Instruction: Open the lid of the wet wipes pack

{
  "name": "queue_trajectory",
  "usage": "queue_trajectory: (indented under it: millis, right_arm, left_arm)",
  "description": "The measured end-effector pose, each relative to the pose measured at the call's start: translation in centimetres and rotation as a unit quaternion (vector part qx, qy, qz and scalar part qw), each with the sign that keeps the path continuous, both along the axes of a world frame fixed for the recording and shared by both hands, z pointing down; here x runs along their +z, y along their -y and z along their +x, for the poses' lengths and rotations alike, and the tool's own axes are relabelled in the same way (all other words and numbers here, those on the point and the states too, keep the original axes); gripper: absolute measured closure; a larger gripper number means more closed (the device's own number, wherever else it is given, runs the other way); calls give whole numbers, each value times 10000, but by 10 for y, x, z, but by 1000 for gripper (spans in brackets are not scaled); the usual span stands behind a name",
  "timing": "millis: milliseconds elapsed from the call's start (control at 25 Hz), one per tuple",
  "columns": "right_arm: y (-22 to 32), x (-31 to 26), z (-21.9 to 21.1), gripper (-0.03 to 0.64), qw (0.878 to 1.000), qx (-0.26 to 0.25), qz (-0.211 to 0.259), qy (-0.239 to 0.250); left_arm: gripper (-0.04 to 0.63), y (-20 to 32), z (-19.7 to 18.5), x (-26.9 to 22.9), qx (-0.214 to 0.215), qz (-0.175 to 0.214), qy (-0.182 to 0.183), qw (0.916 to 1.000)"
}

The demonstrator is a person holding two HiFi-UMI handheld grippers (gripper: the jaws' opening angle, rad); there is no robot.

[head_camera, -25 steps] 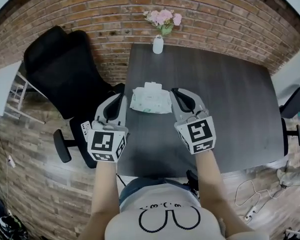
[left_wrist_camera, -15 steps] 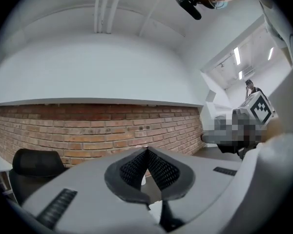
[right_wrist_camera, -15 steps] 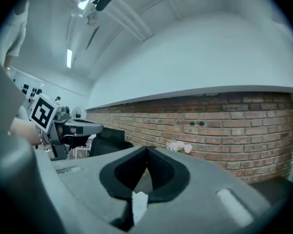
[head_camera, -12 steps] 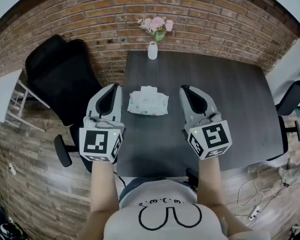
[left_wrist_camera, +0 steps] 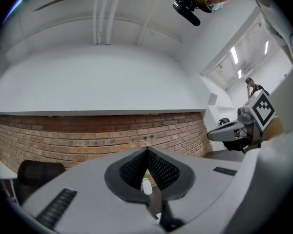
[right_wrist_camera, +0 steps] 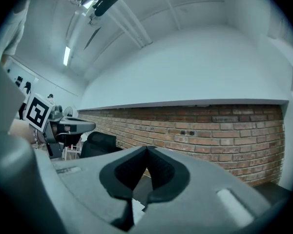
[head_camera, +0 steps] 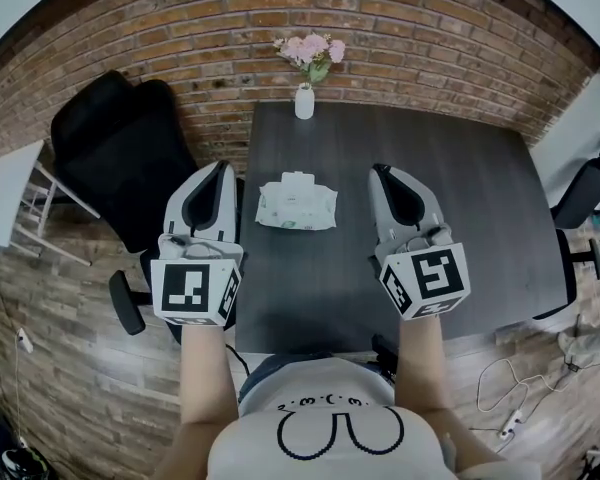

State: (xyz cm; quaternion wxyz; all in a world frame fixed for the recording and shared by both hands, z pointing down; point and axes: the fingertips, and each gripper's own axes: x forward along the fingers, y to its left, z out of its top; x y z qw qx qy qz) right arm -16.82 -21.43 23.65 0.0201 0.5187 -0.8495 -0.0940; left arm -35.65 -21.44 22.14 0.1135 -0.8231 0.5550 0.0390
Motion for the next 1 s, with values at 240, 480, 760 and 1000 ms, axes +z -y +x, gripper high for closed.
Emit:
queue_trajectory:
  millis: [240, 480, 760, 1000]
  right_arm:
    - [2, 0, -2, 621, 10000, -27, -43, 17]
    - [3, -4, -5, 621, 9999, -78, 44, -83]
    - [4, -1, -8, 621, 9998, -105, 7, -149]
    - [8, 5, -10, 621, 9998, -175, -86, -46]
  left_arm:
    - [597, -3, -2, -7, -25, 79, 26, 10000]
    - [597, -3, -3, -13, -51, 140, 14, 9999]
    - [597, -1, -4, -13, -60, 132, -19, 9999]
    - [597, 3, -6, -6, -73, 72, -41, 9999]
